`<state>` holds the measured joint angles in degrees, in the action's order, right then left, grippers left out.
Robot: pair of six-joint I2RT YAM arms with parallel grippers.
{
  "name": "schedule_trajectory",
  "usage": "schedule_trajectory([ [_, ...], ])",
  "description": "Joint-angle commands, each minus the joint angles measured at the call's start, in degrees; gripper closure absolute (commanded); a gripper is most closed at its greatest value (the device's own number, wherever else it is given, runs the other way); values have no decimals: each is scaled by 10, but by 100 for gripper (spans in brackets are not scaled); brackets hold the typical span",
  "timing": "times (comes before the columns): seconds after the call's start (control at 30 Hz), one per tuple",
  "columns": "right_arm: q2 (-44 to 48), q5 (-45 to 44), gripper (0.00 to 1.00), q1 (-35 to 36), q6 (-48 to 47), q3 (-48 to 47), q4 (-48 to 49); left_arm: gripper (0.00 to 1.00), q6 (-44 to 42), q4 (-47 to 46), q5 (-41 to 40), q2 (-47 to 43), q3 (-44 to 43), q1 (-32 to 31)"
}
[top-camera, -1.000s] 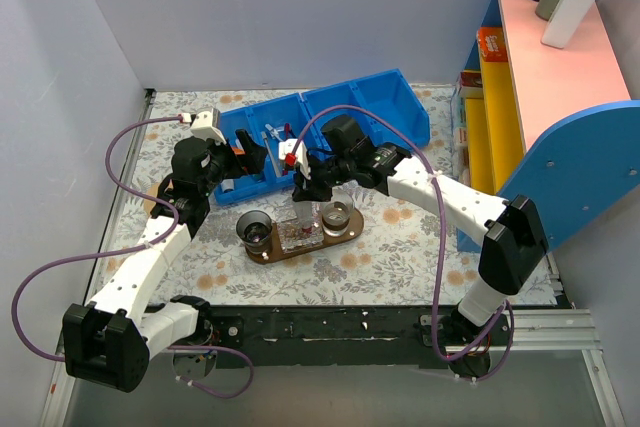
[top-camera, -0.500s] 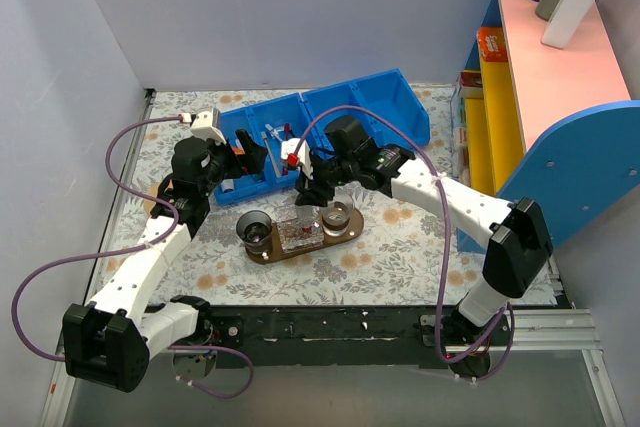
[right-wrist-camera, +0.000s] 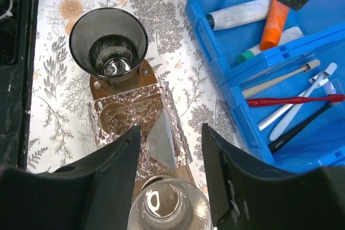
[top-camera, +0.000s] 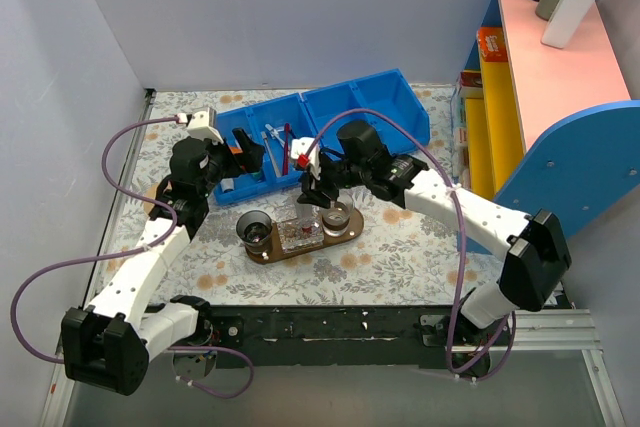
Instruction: Prepare toiletry sets of a toothbrush and toothpaste on the tray
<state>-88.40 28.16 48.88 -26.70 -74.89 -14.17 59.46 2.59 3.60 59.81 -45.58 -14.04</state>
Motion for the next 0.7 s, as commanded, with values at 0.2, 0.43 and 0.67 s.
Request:
schedule_trajectory([
  [0.2, 122, -67, 42, 2, 80, 91, 174, 2, 11, -9, -49, -39, 1, 1],
  [0.43, 188, -141, 42, -24, 137, 153, 229, 2, 37, -4, -78, -34, 1, 1],
  [0.67, 242, -172, 41, -82, 183, 207, 240, 2, 132, 64, -128, 3, -21, 1],
])
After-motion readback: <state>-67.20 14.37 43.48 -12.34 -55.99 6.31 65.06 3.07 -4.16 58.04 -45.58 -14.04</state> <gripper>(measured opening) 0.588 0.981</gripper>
